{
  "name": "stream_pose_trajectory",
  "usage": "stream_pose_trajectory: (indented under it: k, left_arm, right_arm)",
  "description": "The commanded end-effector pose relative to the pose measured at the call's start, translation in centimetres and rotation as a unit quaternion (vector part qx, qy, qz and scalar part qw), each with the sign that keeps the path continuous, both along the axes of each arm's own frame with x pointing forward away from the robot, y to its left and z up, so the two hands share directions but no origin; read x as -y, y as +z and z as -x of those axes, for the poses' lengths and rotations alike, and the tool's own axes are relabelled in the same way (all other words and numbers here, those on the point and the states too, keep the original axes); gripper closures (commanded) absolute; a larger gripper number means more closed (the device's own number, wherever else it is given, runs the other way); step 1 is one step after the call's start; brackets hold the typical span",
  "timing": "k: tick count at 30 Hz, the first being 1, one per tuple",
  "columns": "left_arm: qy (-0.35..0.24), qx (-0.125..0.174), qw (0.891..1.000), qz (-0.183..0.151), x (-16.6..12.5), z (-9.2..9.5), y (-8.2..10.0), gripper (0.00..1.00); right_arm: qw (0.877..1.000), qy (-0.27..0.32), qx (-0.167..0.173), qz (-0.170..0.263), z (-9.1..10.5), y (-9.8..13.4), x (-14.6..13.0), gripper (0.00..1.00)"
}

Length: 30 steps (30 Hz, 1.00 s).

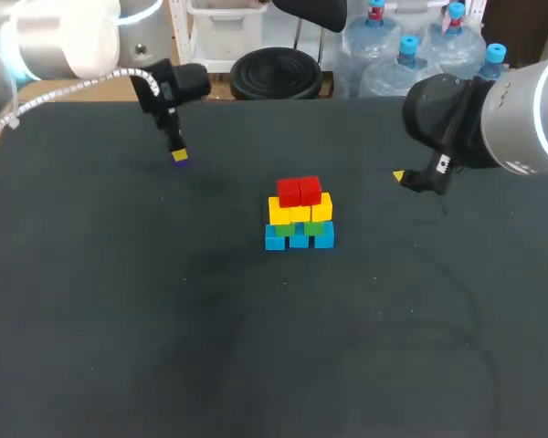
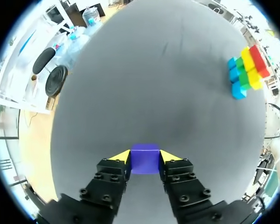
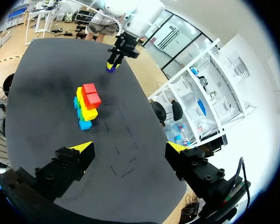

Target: Place the blue cubes, place green cubes on the blue cubes, place the yellow cubes on the green cubes, then place the red cubes on the yellow cubes, and place purple cube on the red cubes.

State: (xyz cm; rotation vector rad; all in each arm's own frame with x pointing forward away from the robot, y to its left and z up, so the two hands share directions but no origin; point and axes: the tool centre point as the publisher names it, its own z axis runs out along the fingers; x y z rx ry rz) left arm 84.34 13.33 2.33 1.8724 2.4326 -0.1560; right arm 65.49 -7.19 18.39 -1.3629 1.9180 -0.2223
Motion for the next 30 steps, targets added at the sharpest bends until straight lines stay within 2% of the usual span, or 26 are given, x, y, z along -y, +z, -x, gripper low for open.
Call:
stream_pose_trajectory:
  k: [1, 18, 26, 28, 30]
  left_arm:
    - [-0.005, 0.010, 1.000, 0.005, 0.4, 1.2, 2.0, 1.00]
    - [-0.053, 0.020, 0.998, 0.003, 4.9, 5.3, 8.9, 1.00]
    - [-0.066, 0.026, 0.997, 0.012, 7.4, 8.2, 10.5, 1.00]
    - [-0.073, 0.042, 0.996, -0.007, 8.0, 9.1, 11.0, 1.00]
    - [-0.074, 0.044, 0.996, 0.009, 8.8, 9.9, 11.5, 1.00]
  right_arm:
    - [1.000, -0.001, 0.005, -0.002, 0.2, -0.2, 0.1, 0.00]
    - [1.000, -0.001, 0.005, -0.002, 0.2, -0.2, 0.1, 0.00]
    - [1.000, -0.001, 0.005, -0.002, 0.2, -0.2, 0.1, 0.00]
    - [1.000, -0.001, 0.005, -0.002, 0.2, -0.2, 0.1, 0.00]
    - [1.000, -0.001, 0.005, -0.002, 0.2, -0.2, 0.1, 0.00]
